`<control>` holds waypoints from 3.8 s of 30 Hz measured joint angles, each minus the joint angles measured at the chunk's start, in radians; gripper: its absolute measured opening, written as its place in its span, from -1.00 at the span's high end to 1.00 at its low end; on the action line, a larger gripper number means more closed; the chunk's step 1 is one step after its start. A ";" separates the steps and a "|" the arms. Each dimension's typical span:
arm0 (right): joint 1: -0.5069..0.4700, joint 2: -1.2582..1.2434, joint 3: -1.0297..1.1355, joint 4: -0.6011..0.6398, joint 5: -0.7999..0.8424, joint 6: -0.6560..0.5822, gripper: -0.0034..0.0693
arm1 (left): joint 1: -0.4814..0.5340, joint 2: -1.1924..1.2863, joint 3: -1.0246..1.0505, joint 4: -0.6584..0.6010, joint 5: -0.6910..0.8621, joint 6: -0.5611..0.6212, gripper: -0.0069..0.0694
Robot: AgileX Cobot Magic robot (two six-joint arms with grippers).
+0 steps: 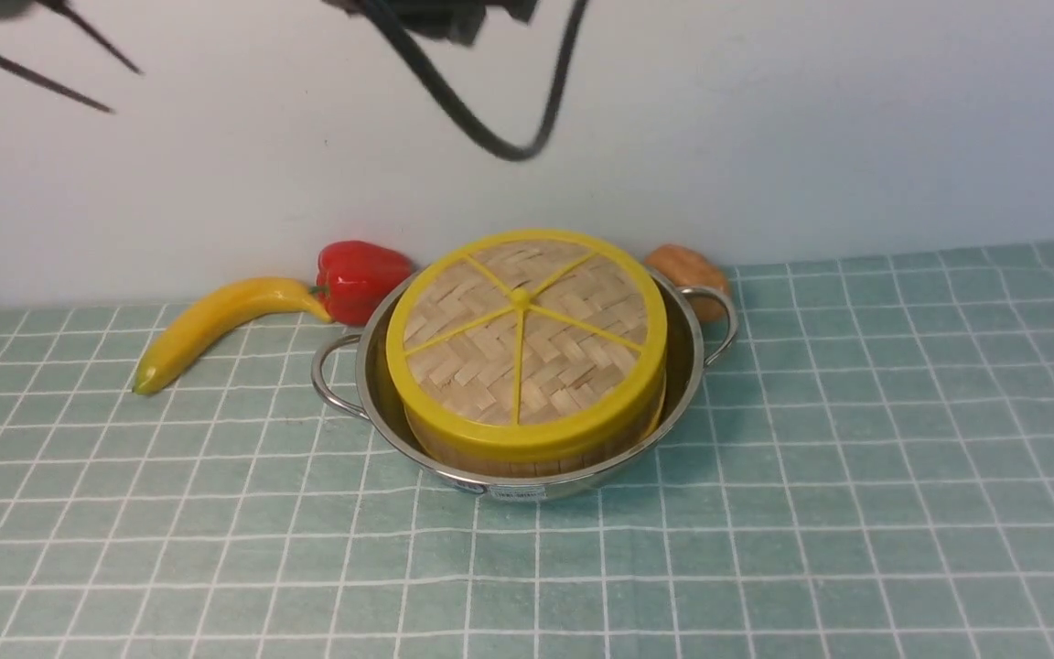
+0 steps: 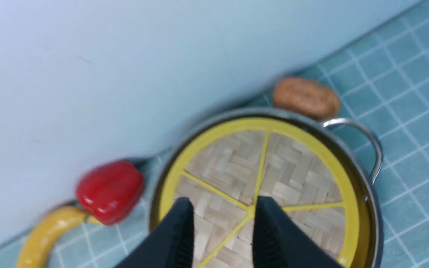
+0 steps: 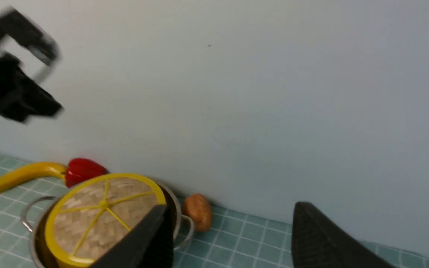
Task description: Place the steamer in the pot on the blue tablecloth, and put the lid on the steamer.
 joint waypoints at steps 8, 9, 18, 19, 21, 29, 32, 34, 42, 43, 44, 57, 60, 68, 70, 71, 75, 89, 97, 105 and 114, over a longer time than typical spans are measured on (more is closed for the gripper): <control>0.000 -0.254 0.387 -0.109 -0.012 0.010 0.26 | 0.000 -0.312 0.021 -0.056 0.001 0.070 0.88; 0.000 -0.297 0.439 -0.124 -0.027 0.014 0.36 | 0.000 -0.353 0.045 -0.069 0.001 0.088 0.88; 0.000 -0.600 0.795 -0.202 -0.136 0.039 0.94 | 0.000 -0.667 0.531 -0.121 -0.001 0.140 0.88; 0.000 -0.620 0.823 -0.202 -0.139 0.040 0.95 | 0.000 -0.706 0.613 -0.122 -0.011 0.136 0.88; 0.000 -0.650 0.859 -0.204 -0.142 0.040 0.95 | 0.000 -0.758 0.726 -0.123 -0.056 0.132 0.88; 0.000 -0.668 0.896 -0.160 -0.144 0.043 0.93 | 0.000 -0.969 1.213 -0.199 -0.392 0.082 0.88; 0.000 -0.669 0.896 -0.127 -0.145 0.043 0.92 | 0.000 -0.984 1.281 -0.267 -0.443 0.081 0.88; 0.000 -0.669 0.896 -0.106 -0.145 0.043 0.92 | 0.000 -0.984 1.293 -0.283 -0.448 0.081 0.88; 0.000 -0.669 0.896 0.025 -0.145 0.043 0.88 | 0.000 -0.945 1.307 -0.296 -0.478 0.088 0.85; 0.000 -0.669 0.896 0.044 -0.145 0.043 0.88 | 0.000 -0.942 1.307 -0.285 -0.480 0.104 0.84; 0.000 -0.669 0.896 0.062 -0.145 0.043 0.87 | 0.003 -0.939 1.309 -0.255 -0.488 0.135 0.84; 0.000 -0.669 0.896 0.233 -0.145 0.044 0.80 | 0.441 -1.391 1.714 -0.164 -0.789 0.221 0.78; 0.000 -0.669 0.896 0.249 -0.145 0.044 0.78 | 0.490 -1.531 1.846 -0.164 -0.797 0.221 0.76; 0.000 -0.669 0.896 0.292 -0.145 0.044 0.73 | 0.513 -1.754 2.099 -0.146 -0.824 0.224 0.73; 0.000 -0.669 0.896 0.294 -0.145 0.044 0.72 | 0.513 -1.755 2.144 -0.146 -0.834 0.228 0.72; 0.000 -0.669 0.896 0.294 -0.145 0.044 0.71 | 0.513 -1.755 2.159 -0.146 -0.839 0.228 0.71; 0.000 -0.669 0.896 0.295 -0.145 0.044 0.69 | 0.513 -1.756 2.177 -0.146 -0.839 0.228 0.68; 0.000 -0.669 0.896 0.299 -0.145 0.044 0.58 | 0.513 -1.756 2.177 -0.146 -0.841 0.228 0.65; -0.174 -0.669 0.927 0.236 -0.428 0.043 0.53 | 0.513 -1.756 2.177 -0.146 -0.841 0.228 0.60; -0.392 -0.667 1.247 0.128 -0.786 0.039 0.46 | 0.513 -1.756 2.177 -0.146 -0.841 0.228 0.57; -0.442 -0.665 1.538 0.042 -1.241 0.036 0.41 | 0.513 -1.756 2.177 -0.146 -0.841 0.228 0.53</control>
